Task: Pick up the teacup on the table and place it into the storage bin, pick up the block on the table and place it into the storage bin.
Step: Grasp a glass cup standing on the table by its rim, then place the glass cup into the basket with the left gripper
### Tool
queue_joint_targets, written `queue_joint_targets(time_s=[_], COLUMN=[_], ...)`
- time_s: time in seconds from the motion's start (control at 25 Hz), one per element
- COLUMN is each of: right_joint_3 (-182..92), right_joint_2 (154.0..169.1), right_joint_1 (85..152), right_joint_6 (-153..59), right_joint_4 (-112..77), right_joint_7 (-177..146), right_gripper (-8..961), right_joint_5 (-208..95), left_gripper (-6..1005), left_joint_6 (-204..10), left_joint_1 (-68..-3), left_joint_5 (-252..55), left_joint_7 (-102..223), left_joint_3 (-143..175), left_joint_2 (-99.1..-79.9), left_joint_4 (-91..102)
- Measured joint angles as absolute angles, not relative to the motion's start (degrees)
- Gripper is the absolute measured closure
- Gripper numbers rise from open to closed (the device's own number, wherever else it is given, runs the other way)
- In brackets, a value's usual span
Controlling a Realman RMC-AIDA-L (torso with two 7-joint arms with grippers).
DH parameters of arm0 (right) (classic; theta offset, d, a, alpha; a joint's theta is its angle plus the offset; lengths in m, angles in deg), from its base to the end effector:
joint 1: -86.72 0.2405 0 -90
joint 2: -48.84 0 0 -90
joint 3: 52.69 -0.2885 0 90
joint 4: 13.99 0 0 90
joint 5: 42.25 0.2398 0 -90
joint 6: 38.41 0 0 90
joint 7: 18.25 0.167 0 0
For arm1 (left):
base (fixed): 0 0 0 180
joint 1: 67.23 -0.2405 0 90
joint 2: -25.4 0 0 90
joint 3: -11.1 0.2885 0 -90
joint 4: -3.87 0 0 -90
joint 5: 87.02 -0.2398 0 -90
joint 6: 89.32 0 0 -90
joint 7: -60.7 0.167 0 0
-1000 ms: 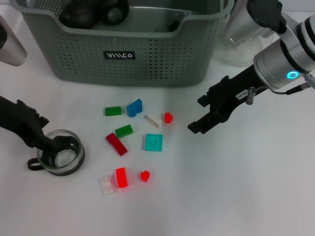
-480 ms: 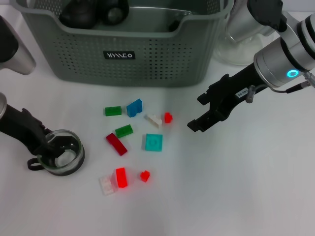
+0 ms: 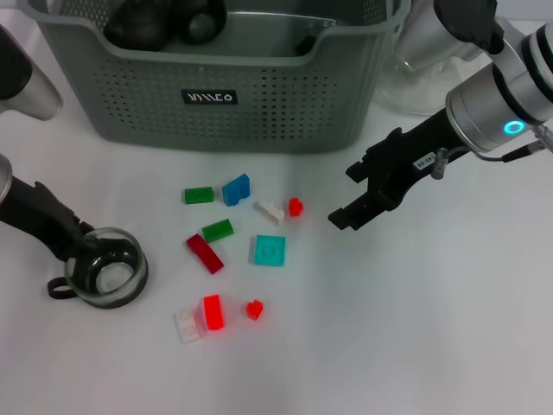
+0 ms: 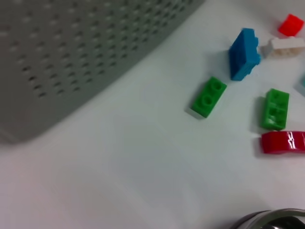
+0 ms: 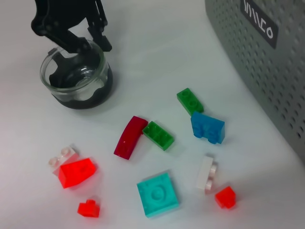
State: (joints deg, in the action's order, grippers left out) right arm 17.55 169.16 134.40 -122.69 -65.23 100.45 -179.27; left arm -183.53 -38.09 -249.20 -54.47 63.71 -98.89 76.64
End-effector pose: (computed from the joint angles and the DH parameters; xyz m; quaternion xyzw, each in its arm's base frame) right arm 0.1796 0.4272 -0.0899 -0.9758 0.1938 -0.0952 0.0348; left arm -0.3161 0.3666 0.0067 -0.9151 -0.3166 0.1994 0.1504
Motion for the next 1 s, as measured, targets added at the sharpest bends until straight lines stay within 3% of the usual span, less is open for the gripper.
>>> queue_joint_targets(time_s=[0.36,1.0], right_joint_3=[17.5,17.2], right_joint_2=[169.16,168.9], right_joint_1=[134.5,135.0], right_joint_6=[-122.6,-123.3], right_joint_4=[-65.2,-65.3], right_joint_7=[100.5,100.8], right_gripper=[66,67], right_joint_5=[-179.3,-179.3], left_gripper=[953,940], left_joint_6=[-184.5,-187.5], left_joint_1=[-38.3,-40.0], left_joint_5=[-249.3,-244.9], left_joint_7=[-56.0,-59.2], left_joint_3=[66.0,61.3], left_joint_2=[-99.04,-99.14], left_joint_4=[77.4,83.9])
